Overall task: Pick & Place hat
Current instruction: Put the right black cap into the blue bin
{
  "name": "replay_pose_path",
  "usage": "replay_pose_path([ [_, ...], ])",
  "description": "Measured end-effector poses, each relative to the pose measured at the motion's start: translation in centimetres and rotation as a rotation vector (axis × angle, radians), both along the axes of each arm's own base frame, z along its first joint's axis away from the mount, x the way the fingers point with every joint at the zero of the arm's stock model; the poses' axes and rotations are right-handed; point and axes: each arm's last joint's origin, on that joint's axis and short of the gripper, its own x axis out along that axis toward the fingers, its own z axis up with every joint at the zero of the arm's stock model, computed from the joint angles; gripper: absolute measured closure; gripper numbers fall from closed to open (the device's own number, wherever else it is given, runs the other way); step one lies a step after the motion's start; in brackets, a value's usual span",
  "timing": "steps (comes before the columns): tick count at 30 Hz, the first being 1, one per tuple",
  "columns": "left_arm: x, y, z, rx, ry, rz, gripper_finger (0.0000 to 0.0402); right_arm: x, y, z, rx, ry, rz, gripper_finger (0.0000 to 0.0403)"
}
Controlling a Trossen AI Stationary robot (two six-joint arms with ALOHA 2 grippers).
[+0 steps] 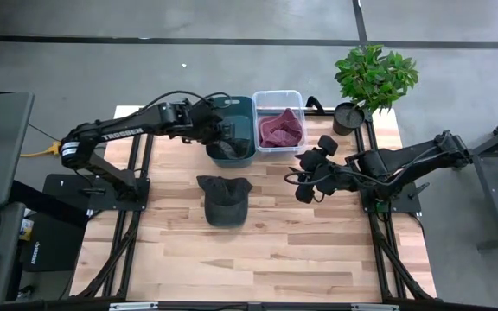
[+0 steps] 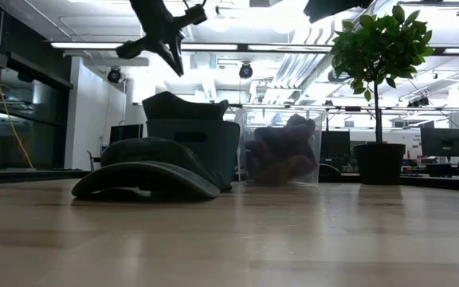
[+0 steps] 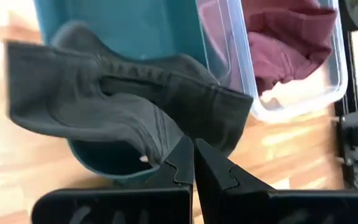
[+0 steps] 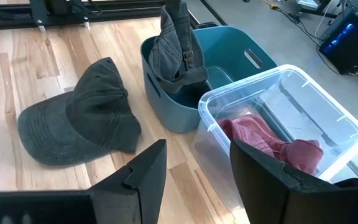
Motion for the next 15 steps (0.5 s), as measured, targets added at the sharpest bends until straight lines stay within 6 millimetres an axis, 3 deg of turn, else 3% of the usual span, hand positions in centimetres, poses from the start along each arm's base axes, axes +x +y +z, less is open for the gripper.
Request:
replay_pose_path([
  [7,1.8,0.8,-2.9,-0.013,0.129,0.004,0.0401,0.1,0.0,-0.1,0.017,-0.002,0.004,0.0231],
  [15,0.3,0.0,-3.6,-0.162,0.274,-0.042,0.0401,0.0,0.1,-0.1,0.026,-0.002,0.004,0.0231],
])
